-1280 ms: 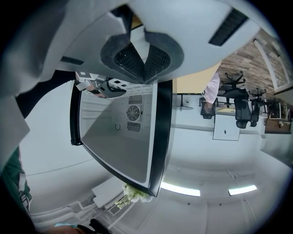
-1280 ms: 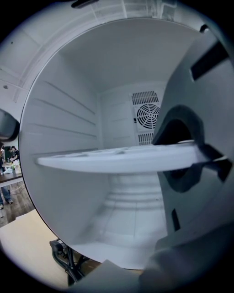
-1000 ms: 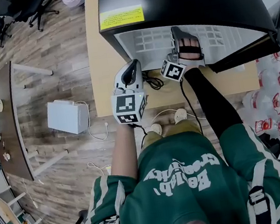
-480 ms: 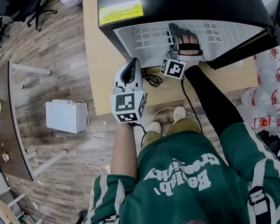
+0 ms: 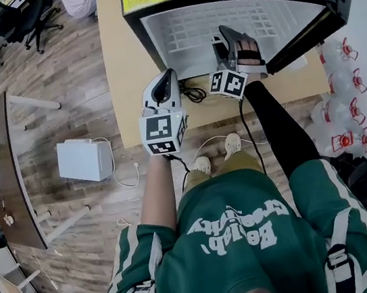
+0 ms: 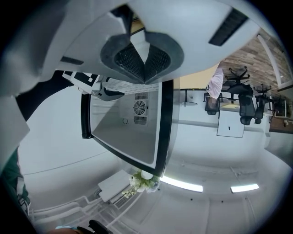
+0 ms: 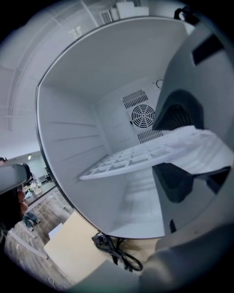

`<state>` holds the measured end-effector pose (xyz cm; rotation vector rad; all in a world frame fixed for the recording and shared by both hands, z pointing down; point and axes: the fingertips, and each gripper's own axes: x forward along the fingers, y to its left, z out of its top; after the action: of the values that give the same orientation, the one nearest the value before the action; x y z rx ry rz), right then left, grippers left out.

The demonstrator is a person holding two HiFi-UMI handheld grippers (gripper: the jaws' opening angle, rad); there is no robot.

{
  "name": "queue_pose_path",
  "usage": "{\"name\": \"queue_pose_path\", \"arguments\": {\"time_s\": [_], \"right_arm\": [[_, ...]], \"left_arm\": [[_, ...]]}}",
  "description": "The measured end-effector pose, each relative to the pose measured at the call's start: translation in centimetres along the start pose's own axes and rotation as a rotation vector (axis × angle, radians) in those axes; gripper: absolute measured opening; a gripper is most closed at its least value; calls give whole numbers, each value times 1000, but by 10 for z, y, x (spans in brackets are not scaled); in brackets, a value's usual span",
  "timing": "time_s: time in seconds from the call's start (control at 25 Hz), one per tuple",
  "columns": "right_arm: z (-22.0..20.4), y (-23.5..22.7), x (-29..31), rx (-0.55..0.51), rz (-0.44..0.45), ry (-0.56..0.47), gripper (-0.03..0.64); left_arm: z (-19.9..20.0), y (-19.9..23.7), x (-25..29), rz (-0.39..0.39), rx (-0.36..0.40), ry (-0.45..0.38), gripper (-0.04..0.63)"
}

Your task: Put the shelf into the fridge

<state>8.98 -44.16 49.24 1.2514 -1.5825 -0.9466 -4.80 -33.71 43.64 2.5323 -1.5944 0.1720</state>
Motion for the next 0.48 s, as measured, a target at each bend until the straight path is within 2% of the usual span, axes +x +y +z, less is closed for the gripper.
{"name": "queue_pose_path", "arguments": {"time_s": [0.08,0.16,0.32,0.48], "right_arm": [[0,-1,-14,21,-1,0,228],[1,-3,-31,114,5,-23,224],[3,-18,-64,456,41,-71,227],[1,-34,-95,727,66,-85,222]], "left_arm": [[3,-2,-7,-15,6,-10,-2],[6,-5,-14,-31,9,-18,-2],[12,-13,-23,-63,20,-37,-2],[20,-22,-32,-92,25,-59,-2]]}}
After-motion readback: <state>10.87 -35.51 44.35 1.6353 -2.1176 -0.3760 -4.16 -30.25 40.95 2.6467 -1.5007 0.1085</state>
